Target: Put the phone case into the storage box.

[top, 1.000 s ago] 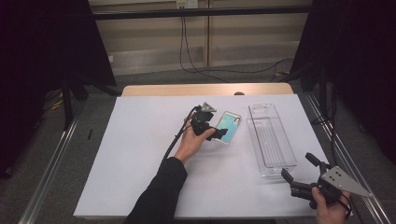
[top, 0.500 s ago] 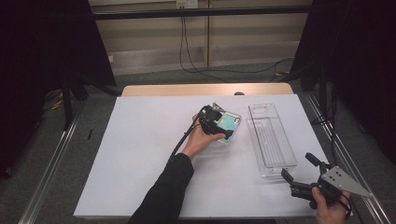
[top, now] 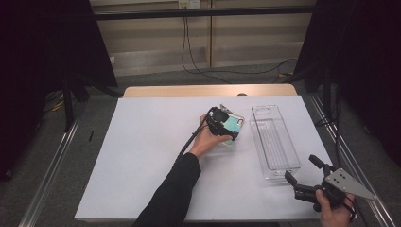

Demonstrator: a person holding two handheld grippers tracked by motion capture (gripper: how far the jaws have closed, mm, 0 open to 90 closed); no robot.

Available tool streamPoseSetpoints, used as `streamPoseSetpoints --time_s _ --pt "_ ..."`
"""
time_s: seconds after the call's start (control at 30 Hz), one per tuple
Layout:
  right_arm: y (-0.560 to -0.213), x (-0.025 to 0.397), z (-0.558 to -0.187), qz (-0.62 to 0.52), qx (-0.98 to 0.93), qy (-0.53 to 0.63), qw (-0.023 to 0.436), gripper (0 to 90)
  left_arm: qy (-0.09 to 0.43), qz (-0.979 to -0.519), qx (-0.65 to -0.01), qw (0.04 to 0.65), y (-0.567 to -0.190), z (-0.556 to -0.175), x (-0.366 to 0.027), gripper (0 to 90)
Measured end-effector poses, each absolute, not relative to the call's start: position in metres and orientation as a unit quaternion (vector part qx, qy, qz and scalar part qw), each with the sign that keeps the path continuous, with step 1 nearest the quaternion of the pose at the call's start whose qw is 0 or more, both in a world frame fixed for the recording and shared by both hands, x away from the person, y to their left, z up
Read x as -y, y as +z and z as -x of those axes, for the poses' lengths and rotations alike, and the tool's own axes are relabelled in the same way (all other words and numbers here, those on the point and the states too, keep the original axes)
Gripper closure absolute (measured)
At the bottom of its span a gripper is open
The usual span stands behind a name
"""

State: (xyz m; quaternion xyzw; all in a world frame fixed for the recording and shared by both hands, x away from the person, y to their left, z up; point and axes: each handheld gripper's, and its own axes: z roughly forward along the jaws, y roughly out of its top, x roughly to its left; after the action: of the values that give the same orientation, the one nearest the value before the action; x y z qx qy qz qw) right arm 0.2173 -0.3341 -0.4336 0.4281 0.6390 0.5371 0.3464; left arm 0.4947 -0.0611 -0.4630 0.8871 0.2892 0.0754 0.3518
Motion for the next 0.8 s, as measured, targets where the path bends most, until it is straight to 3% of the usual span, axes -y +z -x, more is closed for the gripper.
streamPoseSetpoints --time_s 0.8 --pt "-0.434 0.335 -0.217 -0.428 -0.640 0.535 0.348 0.4 0.085 -0.886 -0.294 0.349 -0.474 -0.494 0.070 3.6"
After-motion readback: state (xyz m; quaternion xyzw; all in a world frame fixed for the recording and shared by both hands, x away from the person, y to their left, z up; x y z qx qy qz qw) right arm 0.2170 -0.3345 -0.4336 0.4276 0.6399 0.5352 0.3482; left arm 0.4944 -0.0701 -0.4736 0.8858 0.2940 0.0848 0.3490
